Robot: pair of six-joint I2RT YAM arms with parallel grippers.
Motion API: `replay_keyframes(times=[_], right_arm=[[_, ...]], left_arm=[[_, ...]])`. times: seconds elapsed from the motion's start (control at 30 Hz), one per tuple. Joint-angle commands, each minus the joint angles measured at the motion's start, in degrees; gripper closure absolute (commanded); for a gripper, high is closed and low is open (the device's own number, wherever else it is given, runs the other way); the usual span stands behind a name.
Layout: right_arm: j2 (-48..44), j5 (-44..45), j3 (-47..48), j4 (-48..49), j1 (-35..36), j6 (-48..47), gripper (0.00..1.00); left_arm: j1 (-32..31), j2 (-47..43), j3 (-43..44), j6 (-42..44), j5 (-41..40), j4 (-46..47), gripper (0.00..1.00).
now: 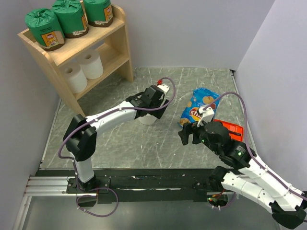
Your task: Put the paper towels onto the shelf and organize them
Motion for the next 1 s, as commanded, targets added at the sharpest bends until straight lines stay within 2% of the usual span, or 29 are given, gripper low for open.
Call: replay_keyframes(times=[0.0,0.6,0.97], right_arm=[[-1.5,1.4,0.3,-0.4,0.0,0.8,0.00],[-2.7,3.3,0.8,-2.1,0.1,-0.2,0.00],[-3.0,3.3,0.7,-2.4,0.0,-0.1,0.00]], left_arm=[[-0.1,1.3,2.8,0.3,1.9,1.1,0.14],[-0.1,7.9,5.2,3.1,-1.0,0.4,0.21],[-0.2,7.0,4.7,5.5,-3.9,0.4,0.51]])
